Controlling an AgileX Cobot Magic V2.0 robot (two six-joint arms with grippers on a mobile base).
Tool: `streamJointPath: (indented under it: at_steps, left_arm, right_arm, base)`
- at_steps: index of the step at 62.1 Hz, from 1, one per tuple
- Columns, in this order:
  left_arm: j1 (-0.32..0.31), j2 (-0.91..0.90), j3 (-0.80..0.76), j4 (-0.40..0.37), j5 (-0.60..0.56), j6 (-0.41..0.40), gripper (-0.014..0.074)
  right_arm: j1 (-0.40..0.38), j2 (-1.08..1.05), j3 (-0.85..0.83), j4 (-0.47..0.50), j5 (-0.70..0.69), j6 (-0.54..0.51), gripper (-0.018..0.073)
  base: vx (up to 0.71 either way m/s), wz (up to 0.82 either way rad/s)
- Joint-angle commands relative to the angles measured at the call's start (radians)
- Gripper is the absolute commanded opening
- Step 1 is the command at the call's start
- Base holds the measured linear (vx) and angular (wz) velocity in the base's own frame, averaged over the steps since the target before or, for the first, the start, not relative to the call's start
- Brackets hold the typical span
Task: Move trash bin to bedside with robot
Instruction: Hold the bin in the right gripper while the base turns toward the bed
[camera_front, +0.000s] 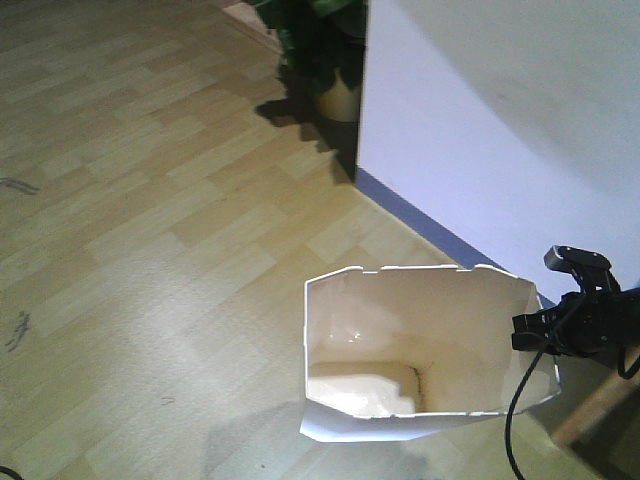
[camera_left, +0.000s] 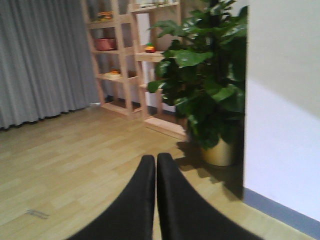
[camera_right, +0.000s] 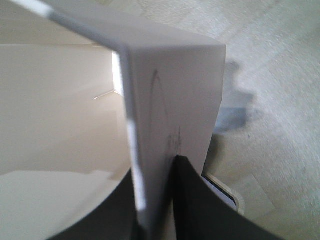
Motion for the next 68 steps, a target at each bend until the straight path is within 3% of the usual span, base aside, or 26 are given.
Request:
streamJointPath:
  at_steps: [1, 46, 68]
  left_arm:
    - [-0.006, -0.008, 0.012, -0.009, -0.074, -0.014, -0.0006]
    - [-0.006, -0.008, 0.012, -0.009, -0.074, -0.014, -0.0006]
    - [-0.006, -0.008, 0.012, -0.009, -0.074, -0.014, -0.0006]
  right_arm:
    - [-0.004, -0.063, -0.017, 0.072, 0.201, 0.011, -0.0003]
    - [-0.004, -0.063, -0.017, 0.072, 0.201, 0.011, -0.0003]
    - [-0.004, -0.063, -0.017, 0.072, 0.201, 0.011, -0.0003]
  base:
    - [0.13, 0.51]
    - [0.17, 0.63]
    - [0.21, 0.36]
